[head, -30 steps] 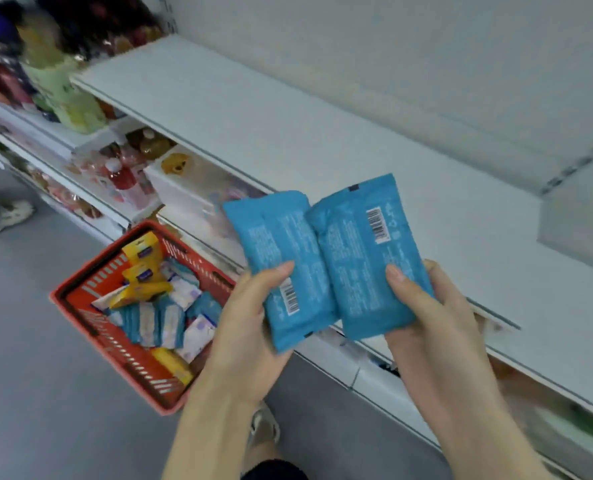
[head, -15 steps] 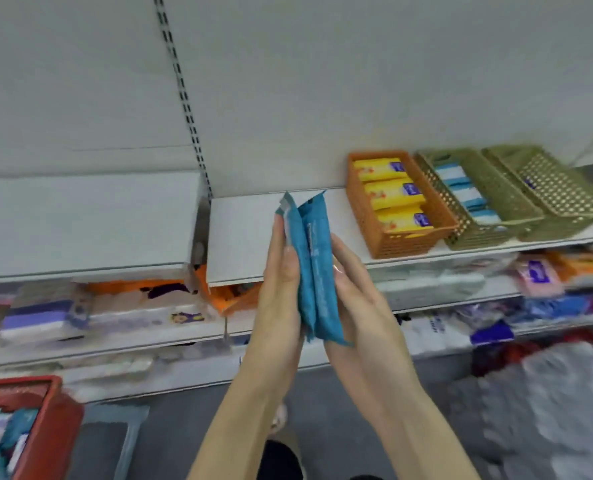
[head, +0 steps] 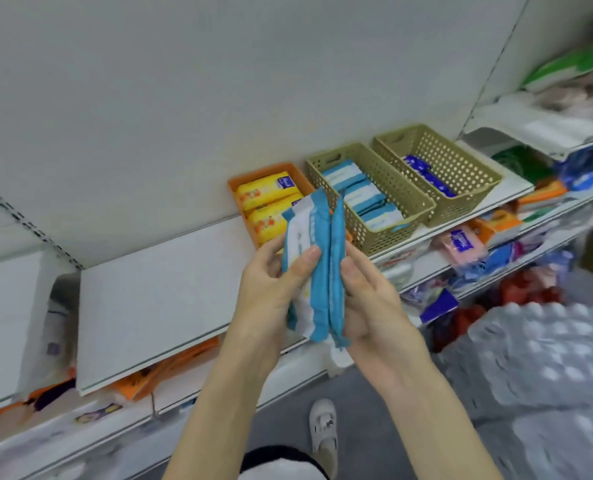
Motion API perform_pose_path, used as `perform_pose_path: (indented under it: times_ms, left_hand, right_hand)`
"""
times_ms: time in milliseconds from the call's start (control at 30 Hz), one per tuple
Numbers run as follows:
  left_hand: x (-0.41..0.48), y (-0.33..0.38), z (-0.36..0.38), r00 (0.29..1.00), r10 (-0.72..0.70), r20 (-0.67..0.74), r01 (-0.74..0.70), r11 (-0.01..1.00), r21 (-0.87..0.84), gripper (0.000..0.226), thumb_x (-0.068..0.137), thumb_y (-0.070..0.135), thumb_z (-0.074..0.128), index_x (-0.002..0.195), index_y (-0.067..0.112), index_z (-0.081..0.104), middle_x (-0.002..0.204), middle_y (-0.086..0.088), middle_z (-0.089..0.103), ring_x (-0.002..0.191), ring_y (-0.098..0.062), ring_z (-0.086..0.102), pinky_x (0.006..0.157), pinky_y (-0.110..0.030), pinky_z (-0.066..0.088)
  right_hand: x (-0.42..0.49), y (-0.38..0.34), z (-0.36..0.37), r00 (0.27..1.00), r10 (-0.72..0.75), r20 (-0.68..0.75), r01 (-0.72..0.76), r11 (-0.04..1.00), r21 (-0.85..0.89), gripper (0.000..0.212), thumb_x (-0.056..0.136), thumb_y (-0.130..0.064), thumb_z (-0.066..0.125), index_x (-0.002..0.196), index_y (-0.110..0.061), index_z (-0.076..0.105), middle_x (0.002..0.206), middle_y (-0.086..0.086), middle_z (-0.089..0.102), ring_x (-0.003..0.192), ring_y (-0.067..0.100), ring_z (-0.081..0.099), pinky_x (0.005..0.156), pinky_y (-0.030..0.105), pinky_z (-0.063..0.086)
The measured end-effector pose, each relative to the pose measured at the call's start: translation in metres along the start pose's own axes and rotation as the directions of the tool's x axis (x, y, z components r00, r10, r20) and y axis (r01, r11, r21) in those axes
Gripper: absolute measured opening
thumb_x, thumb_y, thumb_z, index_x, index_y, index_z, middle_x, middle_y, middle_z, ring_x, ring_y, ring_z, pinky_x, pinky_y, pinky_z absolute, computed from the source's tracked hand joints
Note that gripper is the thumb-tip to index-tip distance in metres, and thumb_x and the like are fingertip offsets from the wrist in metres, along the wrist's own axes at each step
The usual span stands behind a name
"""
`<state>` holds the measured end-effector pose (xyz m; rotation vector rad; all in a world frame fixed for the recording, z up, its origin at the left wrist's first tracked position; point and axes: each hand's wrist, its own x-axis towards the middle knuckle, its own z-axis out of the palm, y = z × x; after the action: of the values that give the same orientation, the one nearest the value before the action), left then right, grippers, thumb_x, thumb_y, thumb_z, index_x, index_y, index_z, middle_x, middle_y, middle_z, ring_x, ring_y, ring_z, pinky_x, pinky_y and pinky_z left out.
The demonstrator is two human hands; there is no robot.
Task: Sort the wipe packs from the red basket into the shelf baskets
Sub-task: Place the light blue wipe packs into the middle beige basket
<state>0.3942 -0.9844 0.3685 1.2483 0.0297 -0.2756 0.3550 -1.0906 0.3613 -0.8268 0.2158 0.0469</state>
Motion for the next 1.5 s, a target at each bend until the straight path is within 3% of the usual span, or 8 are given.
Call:
perform_pose_path:
  times_ms: [267,567,733,1000,1167,1267,1367,1500]
  left_hand:
    - [0.100,-0.004,0.026,0.990,-0.142,-0.023,0.141,0.988,-0.060,0.040,0.083,-0.002,0.061,0.119,0.013,0.054,0.092,-0.007,0.075,0.074,-0.020,0.072,0.060,-0.031,0.059]
    - [0.164,-0.016,0.048,0.983,-0.164,-0.079,0.166,0.986,0.020,0.023,0.083,-0.001,0.061,0.100,0.013,0.066,0.100,-0.005,0.074,0.085,-0.016,0.071,0.076,-0.029,0.059]
    - [0.181,-0.028,0.056,0.965,-0.209,-0.157,0.216,0.976,0.025,0.009,0.090,0.009,0.058,0.096,0.016,0.062,0.081,0.001,0.076,0.070,-0.012,0.071,0.063,-0.029,0.058]
    - [0.207,-0.052,0.081,0.892,-0.274,-0.360,0.287,0.958,-0.018,0.005,0.089,0.011,0.060,0.091,0.016,0.061,0.072,0.003,0.074,0.062,-0.010,0.070,0.055,-0.029,0.057]
    - [0.213,-0.063,0.102,0.789,-0.344,-0.509,0.282,0.939,-0.198,0.007,0.089,0.011,0.061,0.096,0.012,0.063,0.076,0.000,0.075,0.062,-0.012,0.070,0.048,-0.027,0.056]
    - [0.221,-0.068,0.112,0.744,-0.374,-0.554,0.254,0.925,-0.284,0.014,0.090,0.009,0.059,0.103,0.010,0.062,0.079,0.001,0.076,0.065,-0.013,0.071,0.056,-0.031,0.059]
    - [0.225,-0.069,0.118,0.725,-0.360,-0.587,0.212,0.928,-0.307,0.020,0.091,0.009,0.057,0.109,0.013,0.063,0.095,-0.001,0.075,0.083,-0.017,0.070,0.076,-0.042,0.056]
    - [0.222,-0.074,0.120,0.679,-0.347,-0.647,0.154,0.929,-0.337,0.017,0.090,0.006,0.056,0.104,0.014,0.063,0.098,-0.003,0.073,0.086,-0.018,0.069,0.077,-0.040,0.053]
  right_hand:
    - [0.086,-0.079,-0.070,0.951,-0.049,-0.304,-0.007,0.983,-0.182,0.051,0.071,-0.013,0.068,0.121,-0.008,0.060,0.111,0.010,0.071,0.099,0.026,0.069,0.075,0.036,0.059]
    - [0.144,-0.112,-0.118,0.931,0.010,-0.365,-0.081,0.980,-0.182,0.030,0.092,-0.009,0.051,0.120,-0.005,0.060,0.111,0.012,0.071,0.100,0.026,0.069,0.077,0.042,0.059]
    - [0.165,-0.121,-0.136,0.915,0.068,-0.398,-0.147,0.974,-0.172,0.032,0.093,-0.007,0.050,0.124,-0.005,0.057,0.117,0.014,0.068,0.109,0.032,0.064,0.091,0.049,0.052]
    - [0.222,-0.146,-0.175,0.935,0.127,-0.332,-0.227,0.931,-0.285,0.021,0.090,0.000,0.055,0.104,-0.014,0.060,0.089,0.002,0.075,0.079,0.018,0.071,0.063,0.033,0.058]
    - [0.262,-0.152,-0.202,0.876,0.285,-0.390,-0.329,0.943,-0.052,0.013,0.090,0.000,0.057,0.087,-0.012,0.055,0.087,0.006,0.075,0.081,0.017,0.073,0.062,0.031,0.060]
    - [0.282,-0.152,-0.212,0.838,0.342,-0.425,-0.392,0.920,-0.032,0.017,0.090,-0.006,0.060,0.107,-0.008,0.060,0.099,0.009,0.074,0.086,0.017,0.072,0.061,0.029,0.058]
    - [0.300,-0.145,-0.210,0.805,0.327,-0.495,-0.444,0.885,-0.139,0.011,0.090,-0.010,0.061,0.100,-0.014,0.060,0.101,0.005,0.069,0.087,0.013,0.066,0.062,0.024,0.051]
    - [0.318,-0.130,-0.199,0.762,0.371,-0.530,-0.499,0.859,-0.116,0.011,0.092,-0.010,0.060,0.103,-0.011,0.058,0.098,0.004,0.064,0.085,0.015,0.062,0.068,0.027,0.054]
